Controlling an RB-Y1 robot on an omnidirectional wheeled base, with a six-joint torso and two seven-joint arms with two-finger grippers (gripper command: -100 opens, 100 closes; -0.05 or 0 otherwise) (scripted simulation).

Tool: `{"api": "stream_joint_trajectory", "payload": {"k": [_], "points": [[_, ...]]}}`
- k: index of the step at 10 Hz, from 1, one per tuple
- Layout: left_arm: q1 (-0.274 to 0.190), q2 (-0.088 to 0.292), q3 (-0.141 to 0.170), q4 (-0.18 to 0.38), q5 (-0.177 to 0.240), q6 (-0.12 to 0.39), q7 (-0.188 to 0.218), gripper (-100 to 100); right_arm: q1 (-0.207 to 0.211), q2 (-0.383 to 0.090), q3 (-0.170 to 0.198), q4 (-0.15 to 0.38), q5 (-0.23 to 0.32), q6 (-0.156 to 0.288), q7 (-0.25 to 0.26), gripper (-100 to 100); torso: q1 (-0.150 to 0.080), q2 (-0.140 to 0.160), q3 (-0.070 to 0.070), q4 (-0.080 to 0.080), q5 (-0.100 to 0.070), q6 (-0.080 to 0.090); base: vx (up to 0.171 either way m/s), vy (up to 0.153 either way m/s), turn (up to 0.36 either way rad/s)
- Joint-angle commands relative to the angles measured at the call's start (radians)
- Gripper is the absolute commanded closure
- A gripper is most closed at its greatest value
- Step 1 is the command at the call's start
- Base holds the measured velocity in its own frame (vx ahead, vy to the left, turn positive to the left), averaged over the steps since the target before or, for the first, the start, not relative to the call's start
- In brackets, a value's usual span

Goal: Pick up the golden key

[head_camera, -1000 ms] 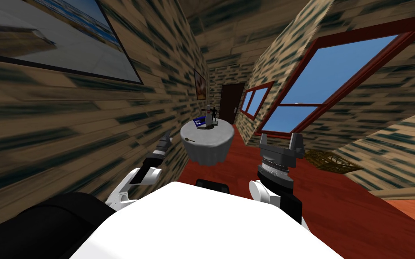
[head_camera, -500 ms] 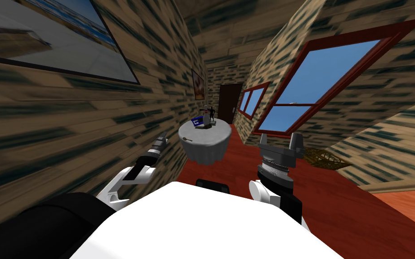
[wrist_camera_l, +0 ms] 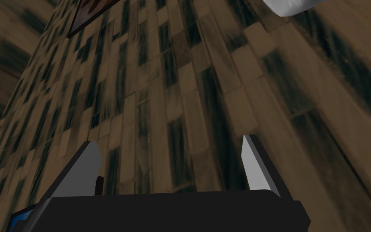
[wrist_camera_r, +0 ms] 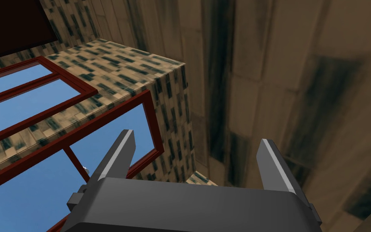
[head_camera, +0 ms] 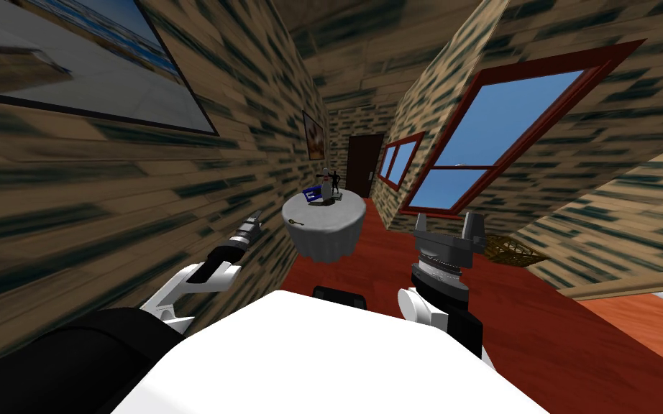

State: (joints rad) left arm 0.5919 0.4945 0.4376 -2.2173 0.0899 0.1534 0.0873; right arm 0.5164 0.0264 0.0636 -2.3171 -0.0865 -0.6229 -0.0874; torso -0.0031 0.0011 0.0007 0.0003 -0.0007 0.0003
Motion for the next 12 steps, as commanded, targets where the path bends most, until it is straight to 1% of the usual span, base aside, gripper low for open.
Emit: {"api": "stream_joint_trajectory", "payload": {"k": [1, 2, 3, 4, 5, 6, 7, 8, 9, 10, 11, 12], "points": [[0.015, 0.013, 0.017, 0.001, 0.009, 0.041, 0.002, -100, 0.0, 0.0, 0.0, 0.0, 0.0, 0.0, 0.0, 0, 0.0, 0.0, 0.0, 0.0, 0.0, 0.0, -0.019, -0.049, -0.032], [0.021, 0.045, 0.045, 0.004, 0.027, 0.075, 0.003, -100, 0.0, 0.0, 0.0, 0.0, 0.0, 0.0, 0.0, 0, 0.0, 0.0, 0.0, 0.0, 0.0, 0.0, -0.023, -0.063, -0.063], [0.021, 0.045, 0.045, 0.004, 0.027, 0.099, 0.003, -100, 0.0, 0.0, 0.0, 0.0, 0.0, 0.0, 0.0, 0, 0.0, 0.001, 0.0, 0.0, 0.0, 0.0, -0.015, -0.044, -0.036], [0.026, 0.078, 0.069, 0.009, 0.045, 0.127, 0.005, -100, 0.0, 0.0, 0.0, 0.0, 0.0, 0.0, 0.0, 0, 0.0, 0.0, 0.0, 0.0, 0.0, 0.0, -0.005, -0.049, -0.096], [0.026, 0.078, 0.069, 0.009, 0.045, 0.157, 0.005, -100, 0.0, 0.0, 0.0, 0.0, 0.0, 0.0, 0.0, 0, 0.0, 0.0, 0.0, 0.0, 0.0, 0.0, -0.003, -0.041, -0.038], [0.026, 0.078, 0.069, 0.009, 0.045, 0.166, 0.005, -100, 0.0, 0.0, 0.0, 0.0, 0.0, 0.0, 0.0, 0, 0.001, -0.001, 0.0, 0.0, 0.0, 0.0, -0.004, -0.015, 0.013], [0.03, 0.11, 0.091, 0.014, 0.065, 0.208, 0.006, -100, 0.0, 0.0, 0.0, 0.0, 0.0, 0.0, 0.0, 0, 0.002, -0.001, 0.0, 0.0, 0.0, 0.0, -0.012, -0.034, -0.102], [0.03, 0.11, 0.091, 0.014, 0.065, 0.229, 0.006, -100, 0.0, 0.0, 0.0, 0.0, 0.0, 0.0, 0.0, 0, 0.001, 0.0, 0.0, 0.0, 0.0, 0.0, -0.011, -0.031, -0.048], [0.033, 0.142, 0.11, 0.02, 0.085, 0.266, 0.008, -100, 0.0, 0.0, 0.0, 0.0, 0.0, 0.0, 0.0, 0, 0.002, 0.0, 0.0, 0.0, 0.0, 0.0, -0.011, -0.04, -0.09], [0.033, 0.142, 0.11, 0.02, 0.085, 0.292, 0.008, -100, 0.0, 0.0, 0.0, 0.0, 0.0, 0.0, 0.0, 0, 0.001, 0.0, 0.0, 0.0, 0.0, 0.0, -0.007, -0.042, -0.047], [0.035, 0.173, 0.125, 0.026, 0.105, 0.328, 0.009, -100, 0.0, 0.0, 0.0, 0.0, 0.0, 0.0, 0.0, 0, 0.001, 0.0, 0.0, 0.0, 0.0, 0.0, 0.0, -0.056, -0.106], [0.035, 0.173, 0.125, 0.026, 0.105, 0.355, 0.009, -100, 0.0, 0.0, 0.0, 0.0, 0.0, 0.0, 0.0, 0, 0.0, -0.001, 0.0, 0.0, 0.0, 0.0, 0.001, -0.04, -0.048]]}}
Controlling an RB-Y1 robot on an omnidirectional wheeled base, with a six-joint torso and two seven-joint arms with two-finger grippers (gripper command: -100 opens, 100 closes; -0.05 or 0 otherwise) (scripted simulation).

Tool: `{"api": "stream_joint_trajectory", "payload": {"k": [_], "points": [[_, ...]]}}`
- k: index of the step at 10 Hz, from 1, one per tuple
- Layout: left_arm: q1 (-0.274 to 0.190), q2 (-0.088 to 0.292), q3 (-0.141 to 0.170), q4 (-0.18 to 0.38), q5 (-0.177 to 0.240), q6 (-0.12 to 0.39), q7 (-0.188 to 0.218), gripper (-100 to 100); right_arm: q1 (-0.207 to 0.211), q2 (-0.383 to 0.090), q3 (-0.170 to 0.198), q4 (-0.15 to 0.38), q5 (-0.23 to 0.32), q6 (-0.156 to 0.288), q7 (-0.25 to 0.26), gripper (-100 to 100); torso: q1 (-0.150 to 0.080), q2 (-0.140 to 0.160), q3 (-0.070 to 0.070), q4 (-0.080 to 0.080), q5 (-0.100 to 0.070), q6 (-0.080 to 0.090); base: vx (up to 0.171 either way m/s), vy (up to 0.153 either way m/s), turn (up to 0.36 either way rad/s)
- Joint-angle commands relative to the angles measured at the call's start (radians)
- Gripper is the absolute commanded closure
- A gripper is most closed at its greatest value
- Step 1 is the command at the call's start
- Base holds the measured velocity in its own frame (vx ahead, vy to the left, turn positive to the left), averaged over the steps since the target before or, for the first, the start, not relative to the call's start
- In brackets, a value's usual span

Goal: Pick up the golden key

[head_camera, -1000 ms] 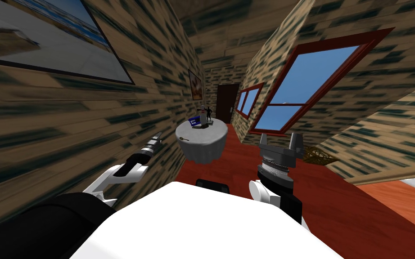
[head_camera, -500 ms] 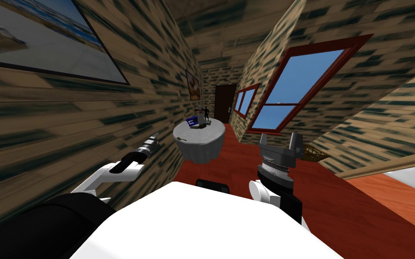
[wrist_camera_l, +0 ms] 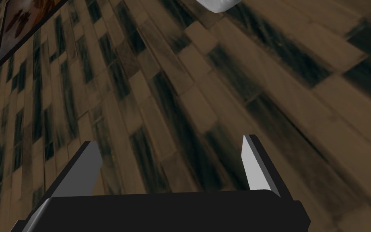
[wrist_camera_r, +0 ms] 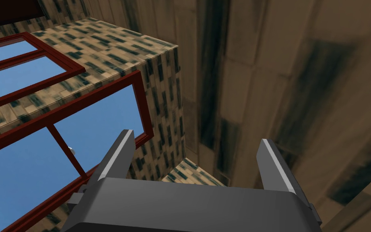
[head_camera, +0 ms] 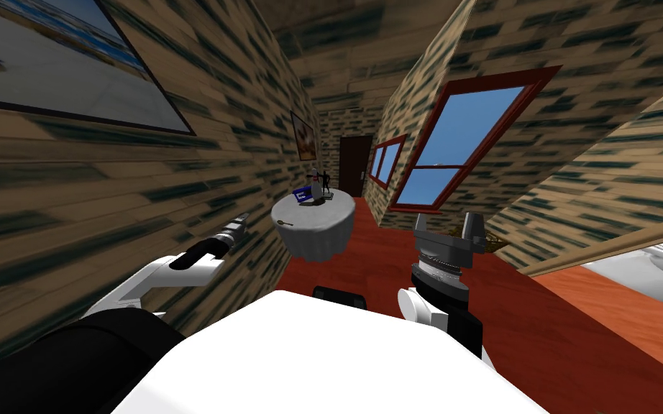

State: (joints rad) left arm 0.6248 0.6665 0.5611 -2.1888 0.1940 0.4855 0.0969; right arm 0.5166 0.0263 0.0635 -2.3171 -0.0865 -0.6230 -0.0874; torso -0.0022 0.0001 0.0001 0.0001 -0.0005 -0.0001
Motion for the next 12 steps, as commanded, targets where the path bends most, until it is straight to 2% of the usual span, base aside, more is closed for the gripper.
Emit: {"api": "stream_joint_trajectory", "payload": {"k": [1, 2, 3, 4, 5, 6, 7, 9, 10, 11, 12], "points": [[0.002, 0.032, 0.013, 0.005, 0.022, 0.05, 0.001, -100, 0.0, 0.0, 0.0, 0.0, 0.0, 0.0, 0.0, 0, 0.0, 0.0, 0.0, 0.0, 0.0, 0.0, 0.0, -0.038, -0.119], [0.002, 0.032, 0.013, 0.005, 0.022, 0.08, 0.001, -100, 0.0, 0.0, 0.0, 0.0, 0.0, 0.0, 0.0, 0, 0.0, 0.0, 0.0, 0.0, 0.0, 0.0, 0.002, -0.027, -0.063], [0.002, 0.062, 0.022, 0.013, 0.044, 0.111, 0.002, -100, 0.0, 0.0, 0.0, 0.0, 0.0, 0.0, 0.0, 0, 0.001, 0.0, 0.0, 0.0, 0.0, 0.0, 0.004, -0.035, -0.105], [0.002, 0.062, 0.022, 0.013, 0.044, 0.138, 0.002, -100, 0.0, 0.0, 0.0, 0.0, 0.0, 0.0, 0.0, 0, 0.001, 0.0, 0.0, 0.0, 0.0, 0.0, 0.005, -0.028, -0.061], [0.0, 0.092, 0.027, 0.022, 0.066, 0.169, 0.003, -100, 0.0, 0.0, 0.0, 0.0, 0.0, 0.0, 0.0, 0, 0.001, 0.0, 0.0, 0.0, 0.0, 0.0, 0.006, -0.034, -0.098], [0.0, 0.092, 0.027, 0.022, 0.066, 0.204, 0.003, -100, 0.0, 0.0, 0.0, 0.0, 0.0, 0.0, 0.0, 0, 0.001, 0.0, 0.0, 0.0, 0.0, 0.0, 0.006, -0.028, -0.086], [-0.002, 0.12, 0.03, 0.031, 0.088, 0.23, 0.005, -100, 0.0, 0.0, 0.0, 0.0, 0.0, 0.0, 0.0, 0, 0.001, 0.0, 0.0, 0.0, 0.0, 0.0, 0.01, -0.03, -0.134], [-0.002, 0.12, 0.03, 0.031, 0.088, 0.264, 0.005, -100, 0.0, 0.0, 0.0, 0.0, 0.0, 0.0, 0.0, 0, 0.001, -0.001, 0.0, 0.0, 0.0, 0.0, 0.007, -0.015, -0.029], [-0.006, 0.147, 0.03, 0.04, 0.111, 0.305, 0.006, -100, 0.0, 0.0, 0.0, 0.0, 0.0, 0.0, 0.0, 0, 0.002, 0.0, 0.0, 0.0, 0.001, 0.0, 0.007, -0.019, -0.13], [-0.006, 0.147, 0.03, 0.04, 0.111, 0.321, 0.006, -100, 0.0, 0.0, 0.0, 0.0, 0.0, 0.0, 0.0, 0, 0.002, 0.0, 0.0, 0.0, 0.0, 0.0, 0.008, -0.015, -0.092], [-0.009, 0.173, 0.027, 0.049, 0.133, 0.357, 0.007, -100, 0.0, 0.0, 0.0, 0.0, 0.0, 0.0, 0.0, 0, 0.002, 0.0, 0.0, 0.0, 0.0, 0.0, 0.013, -0.022, -0.126]]}}
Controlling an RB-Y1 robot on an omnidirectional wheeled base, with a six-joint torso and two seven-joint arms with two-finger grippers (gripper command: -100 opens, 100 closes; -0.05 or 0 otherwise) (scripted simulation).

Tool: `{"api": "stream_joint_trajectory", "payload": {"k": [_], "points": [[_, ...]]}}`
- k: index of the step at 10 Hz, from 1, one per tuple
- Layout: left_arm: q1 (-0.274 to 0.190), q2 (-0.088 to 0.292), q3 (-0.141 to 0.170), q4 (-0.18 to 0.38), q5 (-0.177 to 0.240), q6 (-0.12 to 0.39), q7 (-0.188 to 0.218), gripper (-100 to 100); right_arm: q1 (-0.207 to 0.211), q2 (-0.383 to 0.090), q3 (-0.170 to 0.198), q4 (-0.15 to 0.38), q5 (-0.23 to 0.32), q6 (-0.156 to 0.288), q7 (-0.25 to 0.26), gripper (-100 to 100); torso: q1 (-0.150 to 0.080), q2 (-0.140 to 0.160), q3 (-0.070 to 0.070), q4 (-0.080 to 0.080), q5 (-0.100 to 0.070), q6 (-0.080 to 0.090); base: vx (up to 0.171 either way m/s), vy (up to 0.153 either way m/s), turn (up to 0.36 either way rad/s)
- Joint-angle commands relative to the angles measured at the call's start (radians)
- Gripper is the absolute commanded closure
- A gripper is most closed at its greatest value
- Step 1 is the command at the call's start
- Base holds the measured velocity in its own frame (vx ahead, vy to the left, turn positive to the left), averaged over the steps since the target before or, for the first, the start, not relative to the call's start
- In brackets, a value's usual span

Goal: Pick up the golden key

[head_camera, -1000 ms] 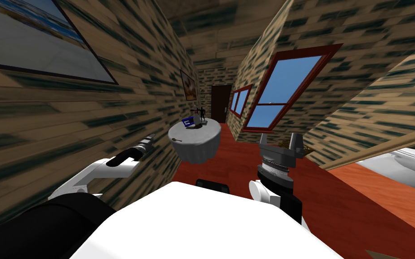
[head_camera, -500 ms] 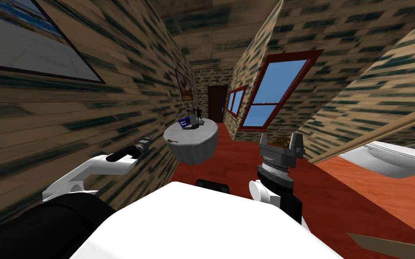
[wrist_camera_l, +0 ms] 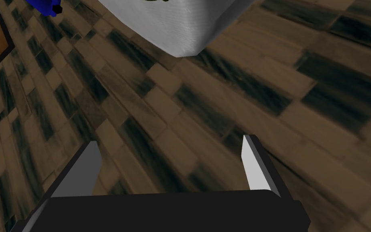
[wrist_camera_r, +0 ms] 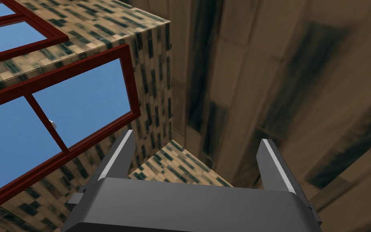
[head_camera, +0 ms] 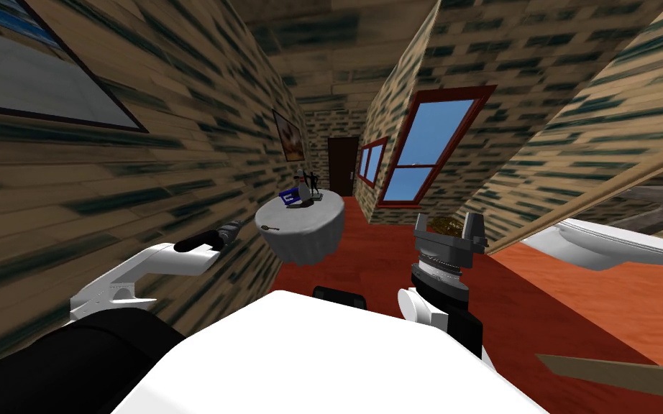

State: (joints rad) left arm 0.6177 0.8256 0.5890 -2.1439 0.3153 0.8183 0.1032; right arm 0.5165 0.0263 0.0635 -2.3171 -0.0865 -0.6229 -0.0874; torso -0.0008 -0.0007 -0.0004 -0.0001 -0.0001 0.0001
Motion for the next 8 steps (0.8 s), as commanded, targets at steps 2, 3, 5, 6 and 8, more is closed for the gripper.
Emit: {"api": "stream_joint_trajectory", "payload": {"k": [2, 3, 5, 6, 8], "points": [[-0.007, 0.039, -0.005, 0.014, 0.034, 0.074, 0.002, -100, 0.0, 0.0, 0.0, 0.0, 0.0, 0.0, 0.0, 0, 0.0, 0.0, 0.0, 0.0, 0.0, -0.001, 0.013, -0.022, -0.106], [-0.007, 0.039, -0.005, 0.014, 0.034, 0.098, 0.002, -100, 0.0, 0.0, 0.0, 0.0, 0.0, 0.0, 0.0, 0, 0.0, 0.0, 0.0, 0.0, 0.0, 0.0, 0.014, -0.016, -0.075], [-0.012, 0.062, -0.01, 0.023, 0.056, 0.15, 0.003, -100, 0.0, 0.0, 0.0, 0.0, 0.0, 0.0, 0.0, 0, 0.0, 0.0, 0.0, 0.0, 0.0, 0.0, 0.016, -0.013, -0.098], [-0.016, 0.084, -0.016, 0.032, 0.077, 0.184, 0.004, -100, 0.0, 0.0, 0.0, 0.0, 0.0, 0.0, 0.0, 0, 0.001, 0.0, 0.0, 0.0, 0.0, -0.001, 0.016, -0.013, -0.099], [-0.021, 0.105, -0.023, 0.041, 0.098, 0.235, 0.005, -100, 0.0, 0.0, 0.0, 0.0, 0.0, 0.0, 0.0, 0, 0.001, 0.0, 0.0, 0.0, 0.0, -0.001, 0.012, -0.013, -0.116]]}}
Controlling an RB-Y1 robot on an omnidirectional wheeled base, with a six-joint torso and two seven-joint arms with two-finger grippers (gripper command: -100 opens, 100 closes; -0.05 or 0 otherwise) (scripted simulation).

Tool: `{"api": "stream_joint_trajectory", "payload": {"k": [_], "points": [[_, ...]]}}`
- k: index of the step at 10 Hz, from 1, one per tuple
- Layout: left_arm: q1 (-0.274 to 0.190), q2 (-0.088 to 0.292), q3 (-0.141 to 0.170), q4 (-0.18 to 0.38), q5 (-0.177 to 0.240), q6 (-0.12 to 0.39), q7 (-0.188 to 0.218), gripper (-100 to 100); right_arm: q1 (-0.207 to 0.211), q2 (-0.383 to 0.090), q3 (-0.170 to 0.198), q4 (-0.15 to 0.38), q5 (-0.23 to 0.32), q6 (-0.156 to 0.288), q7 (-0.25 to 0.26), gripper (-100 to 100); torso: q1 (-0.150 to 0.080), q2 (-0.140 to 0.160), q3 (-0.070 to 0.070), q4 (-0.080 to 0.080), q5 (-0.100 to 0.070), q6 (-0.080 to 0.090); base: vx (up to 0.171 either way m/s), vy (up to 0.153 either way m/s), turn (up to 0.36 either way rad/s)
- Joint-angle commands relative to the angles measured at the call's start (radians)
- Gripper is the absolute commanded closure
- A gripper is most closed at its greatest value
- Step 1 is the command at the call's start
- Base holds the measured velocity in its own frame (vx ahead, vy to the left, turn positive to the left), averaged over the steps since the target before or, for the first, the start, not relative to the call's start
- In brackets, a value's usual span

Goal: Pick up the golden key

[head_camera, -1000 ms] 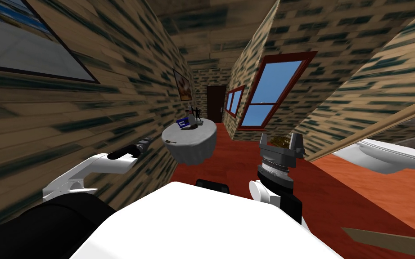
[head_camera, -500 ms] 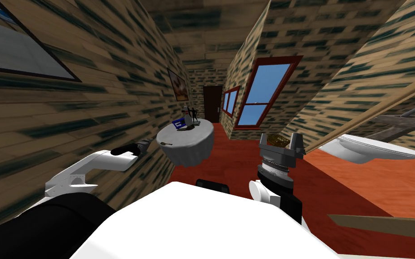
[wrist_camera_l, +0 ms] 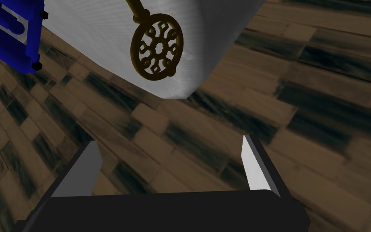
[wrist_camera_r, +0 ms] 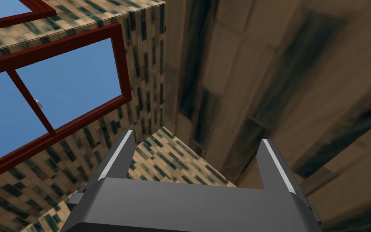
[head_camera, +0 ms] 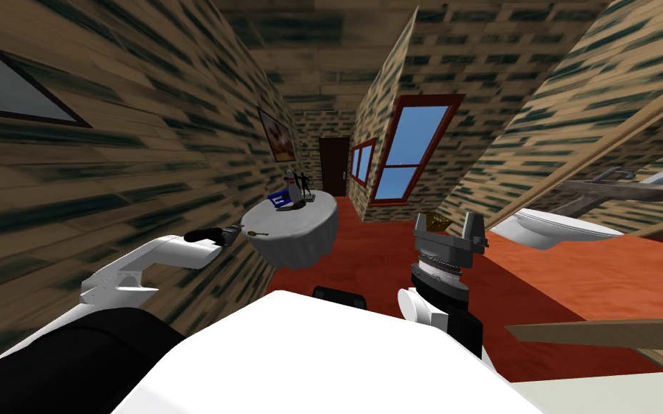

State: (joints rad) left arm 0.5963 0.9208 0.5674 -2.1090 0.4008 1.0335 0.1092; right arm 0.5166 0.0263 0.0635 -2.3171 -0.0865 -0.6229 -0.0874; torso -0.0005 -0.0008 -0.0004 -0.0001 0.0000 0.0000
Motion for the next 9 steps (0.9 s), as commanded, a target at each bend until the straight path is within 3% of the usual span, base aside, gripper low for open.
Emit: {"api": "stream_joint_trajectory", "payload": {"k": [1, 9], "points": [[0.0, 0.01, -0.001, 0.006, 0.012, 0.033, -0.001, -100, 0.0, 0.0, 0.0, 0.0, 0.0, 0.0, 0.0, 0, 0.0, 0.0, 0.0, 0.0, 0.0, 0.0, 0.011, -0.009, -0.067], [-0.02, 0.097, -0.029, 0.039, 0.1, 0.235, 0.004, -100, 0.0, 0.0, 0.0, 0.0, 0.0, 0.0, 0.0, 0, 0.0, 0.0, 0.0, 0.0, 0.0, -0.001, 0.014, -0.011, -0.093]]}}
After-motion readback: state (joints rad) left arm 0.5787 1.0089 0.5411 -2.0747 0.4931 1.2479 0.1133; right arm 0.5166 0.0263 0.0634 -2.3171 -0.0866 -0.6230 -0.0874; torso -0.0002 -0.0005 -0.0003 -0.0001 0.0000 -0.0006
